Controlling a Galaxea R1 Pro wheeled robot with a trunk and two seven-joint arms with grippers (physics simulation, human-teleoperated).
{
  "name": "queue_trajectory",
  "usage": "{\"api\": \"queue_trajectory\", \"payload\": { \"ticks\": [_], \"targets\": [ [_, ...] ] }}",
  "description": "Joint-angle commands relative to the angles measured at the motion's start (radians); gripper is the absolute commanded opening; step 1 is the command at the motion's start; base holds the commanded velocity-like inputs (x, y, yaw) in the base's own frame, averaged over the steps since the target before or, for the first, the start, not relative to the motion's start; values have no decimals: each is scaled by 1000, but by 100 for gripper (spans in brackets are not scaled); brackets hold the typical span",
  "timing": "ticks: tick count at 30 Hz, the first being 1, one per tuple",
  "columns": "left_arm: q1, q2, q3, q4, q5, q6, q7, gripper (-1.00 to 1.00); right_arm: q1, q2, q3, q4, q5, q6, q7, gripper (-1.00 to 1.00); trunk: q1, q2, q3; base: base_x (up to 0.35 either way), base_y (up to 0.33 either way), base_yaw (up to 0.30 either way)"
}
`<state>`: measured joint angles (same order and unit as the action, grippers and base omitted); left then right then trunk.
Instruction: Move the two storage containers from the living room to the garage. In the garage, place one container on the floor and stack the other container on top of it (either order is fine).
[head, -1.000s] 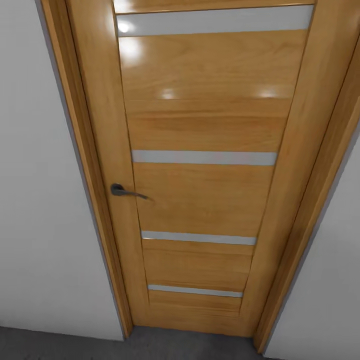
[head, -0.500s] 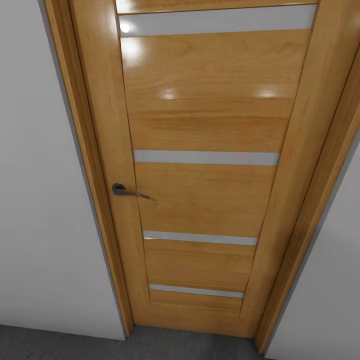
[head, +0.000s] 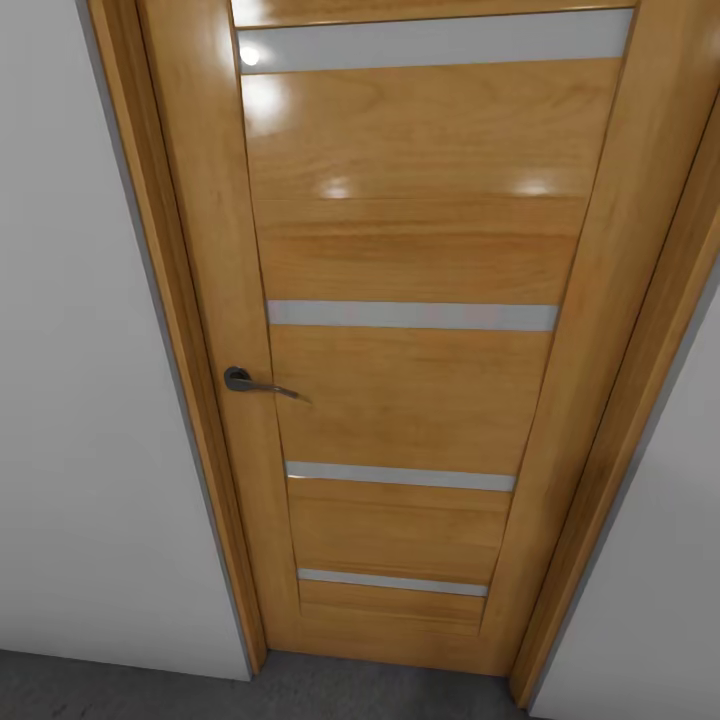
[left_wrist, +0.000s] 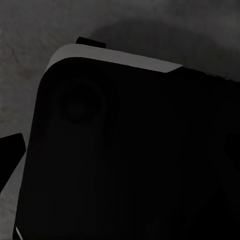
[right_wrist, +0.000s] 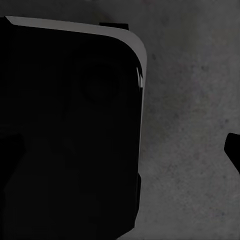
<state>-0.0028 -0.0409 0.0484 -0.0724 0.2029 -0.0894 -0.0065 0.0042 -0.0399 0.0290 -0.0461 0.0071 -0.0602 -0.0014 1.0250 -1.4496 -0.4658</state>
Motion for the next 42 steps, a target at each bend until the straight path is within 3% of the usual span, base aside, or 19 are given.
{"api": "queue_trajectory", "payload": {
  "ticks": [1,38,39,42],
  "targets": [
    [0,0,4,0,3,-3,-1,100,0,0,2,-1,1,-1,0,100,0,0,-1,50,0,0],
    [0,1,4,-1,4,-5,-1,100,0,-1,6,-7,10,-3,2,100,0,0,-1,13,0,-38],
    [0,1,4,-1,4,-6,0,100,-5,-7,9,-265,16,12,3,100,0,0,-1,0,0,0],
    [0,1,4,-1,4,-6,0,100,-6,-6,8,-388,17,26,4,100,0,0,-1,0,0,0]
  ]
}}
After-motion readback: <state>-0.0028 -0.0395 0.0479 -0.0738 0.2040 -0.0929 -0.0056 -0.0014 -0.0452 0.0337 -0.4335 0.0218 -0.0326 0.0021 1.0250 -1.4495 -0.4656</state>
